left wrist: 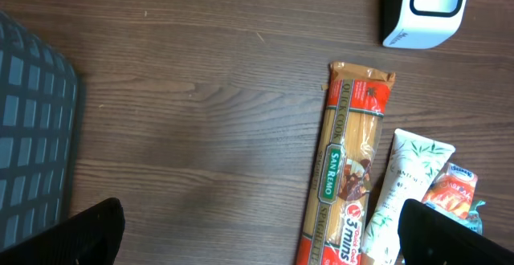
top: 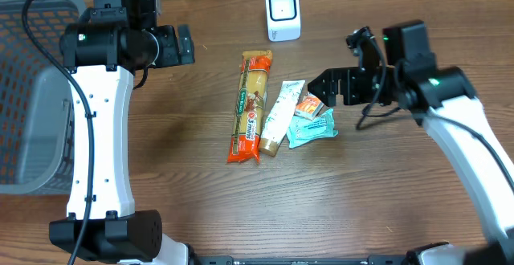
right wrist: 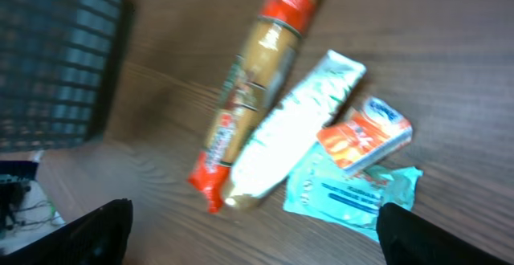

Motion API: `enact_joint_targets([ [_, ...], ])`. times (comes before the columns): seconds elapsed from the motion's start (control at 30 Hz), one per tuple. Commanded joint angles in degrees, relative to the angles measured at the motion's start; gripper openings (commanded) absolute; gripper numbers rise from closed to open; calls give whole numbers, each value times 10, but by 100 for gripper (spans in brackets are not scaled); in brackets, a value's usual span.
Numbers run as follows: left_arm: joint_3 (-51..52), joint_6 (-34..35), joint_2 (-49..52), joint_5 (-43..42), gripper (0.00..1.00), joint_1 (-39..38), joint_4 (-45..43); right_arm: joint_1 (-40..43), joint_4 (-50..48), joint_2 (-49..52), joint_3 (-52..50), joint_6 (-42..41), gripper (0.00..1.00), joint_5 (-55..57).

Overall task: Scan the item barcode
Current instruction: 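Reach the right gripper to the Kleenex pack and grasp it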

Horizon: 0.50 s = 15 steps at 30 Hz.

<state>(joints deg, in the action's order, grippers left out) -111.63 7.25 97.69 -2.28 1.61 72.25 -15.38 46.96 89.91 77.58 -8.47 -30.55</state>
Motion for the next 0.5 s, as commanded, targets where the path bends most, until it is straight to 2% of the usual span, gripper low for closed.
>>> enact_joint_targets([
  [0.0,0,-10,2,4,100,2,-1,0,-9,44,12,-43,90,15],
  [0.07,0,-10,2,4,100,2,-1,0,-16,79,12,-108,82,50],
  [0.2,0,-10,2,4,100,2,-1,0,-24,136,11,-194,75,67],
  [0.33,0,-10,2,4,100,2,-1,0,-39,186,11,-249,64,67],
  [0.47,0,-10,2,4,100,2,-1,0,-57,211,11,-276,59,67],
])
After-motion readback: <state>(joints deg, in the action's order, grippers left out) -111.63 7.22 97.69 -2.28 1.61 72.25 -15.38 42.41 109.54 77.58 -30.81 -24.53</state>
